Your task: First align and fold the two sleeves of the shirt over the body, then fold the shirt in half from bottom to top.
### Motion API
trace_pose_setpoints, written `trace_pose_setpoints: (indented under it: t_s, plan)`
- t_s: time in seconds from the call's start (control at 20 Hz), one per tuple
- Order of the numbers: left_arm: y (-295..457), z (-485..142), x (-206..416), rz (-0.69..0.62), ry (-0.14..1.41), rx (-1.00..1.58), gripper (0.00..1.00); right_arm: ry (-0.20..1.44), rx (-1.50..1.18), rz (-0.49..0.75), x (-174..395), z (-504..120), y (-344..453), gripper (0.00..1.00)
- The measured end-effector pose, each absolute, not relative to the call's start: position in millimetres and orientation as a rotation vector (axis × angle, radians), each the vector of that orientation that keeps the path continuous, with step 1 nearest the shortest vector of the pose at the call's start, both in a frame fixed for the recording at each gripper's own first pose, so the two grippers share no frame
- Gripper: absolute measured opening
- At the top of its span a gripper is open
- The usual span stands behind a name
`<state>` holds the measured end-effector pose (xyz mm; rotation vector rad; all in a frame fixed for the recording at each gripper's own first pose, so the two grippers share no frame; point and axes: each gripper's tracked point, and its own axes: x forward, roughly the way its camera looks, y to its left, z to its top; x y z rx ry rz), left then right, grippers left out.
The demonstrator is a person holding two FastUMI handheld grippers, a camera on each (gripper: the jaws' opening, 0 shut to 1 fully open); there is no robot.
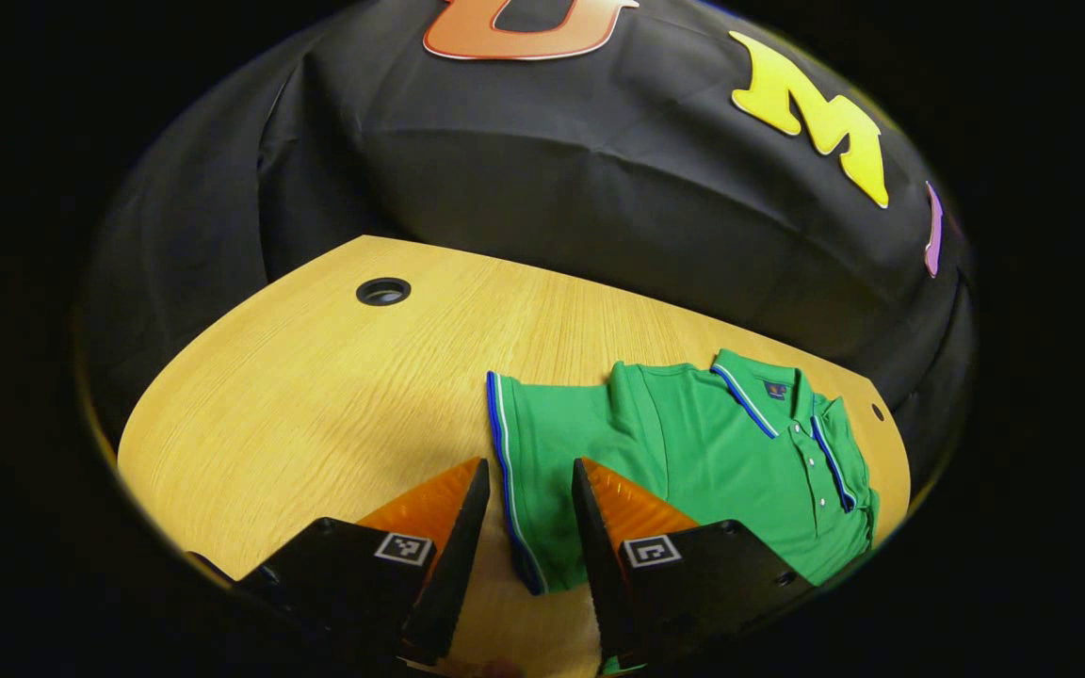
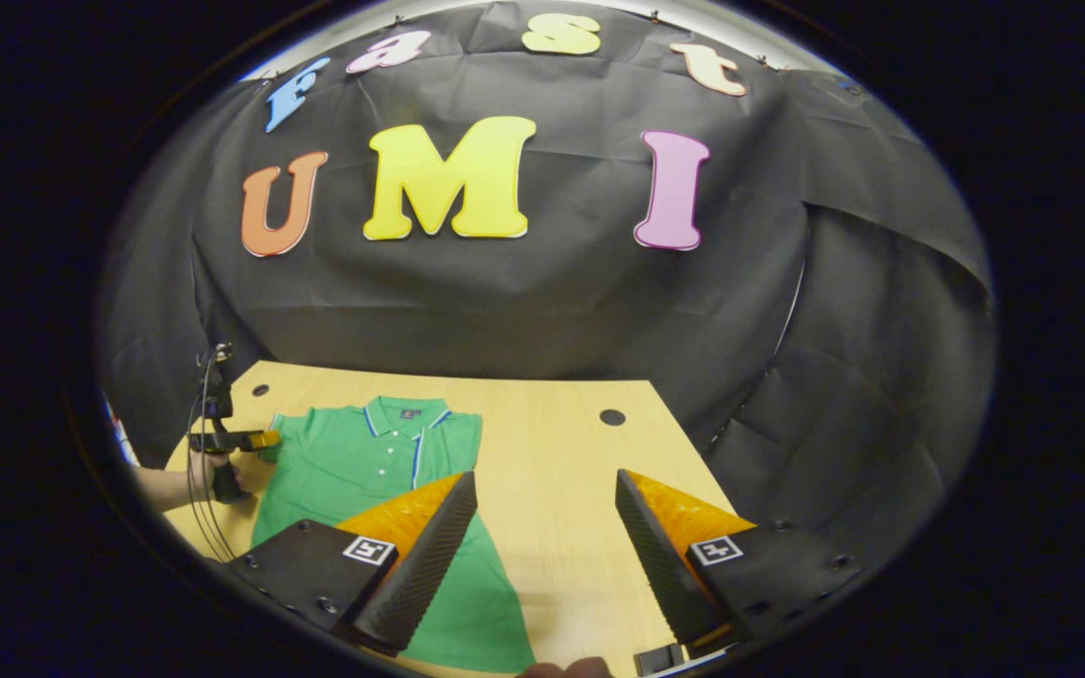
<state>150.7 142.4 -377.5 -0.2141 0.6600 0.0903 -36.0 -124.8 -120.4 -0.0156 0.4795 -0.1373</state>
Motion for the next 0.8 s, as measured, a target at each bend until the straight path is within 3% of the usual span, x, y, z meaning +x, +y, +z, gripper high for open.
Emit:
trace_pose_setpoints:
  t_s: [0.1, 0.15, 0.2, 0.35, 0.65, 0.8]
  plan:
    - [143, -380, 151, 0.115, 0.669, -0.162, 0.58, 0.485, -0.012, -0.139, -37, -123, -127, 0.98]
    - [144, -381, 150, 0.12, 0.672, -0.132, 0.48, 0.486, -0.012, -0.148, -37, -125, -130, 0.98]
    - [144, -382, 150, 0.123, 0.67, -0.105, 0.56, 0.489, -0.014, -0.162, -37, -126, -135, 0.98]
    - [146, -384, 151, 0.137, 0.661, -0.061, 0.51, 0.499, 0.006, -0.185, -39, -132, -144, 0.98]
    - [143, -383, 154, 0.133, 0.661, -0.03, 0.28, 0.518, 0.038, -0.198, -42, -144, -154, 0.98]
    - [139, -377, 159, 0.121, 0.648, -0.014, 0.11, 0.519, 0.051, -0.204, -42, -146, -161, 0.98]
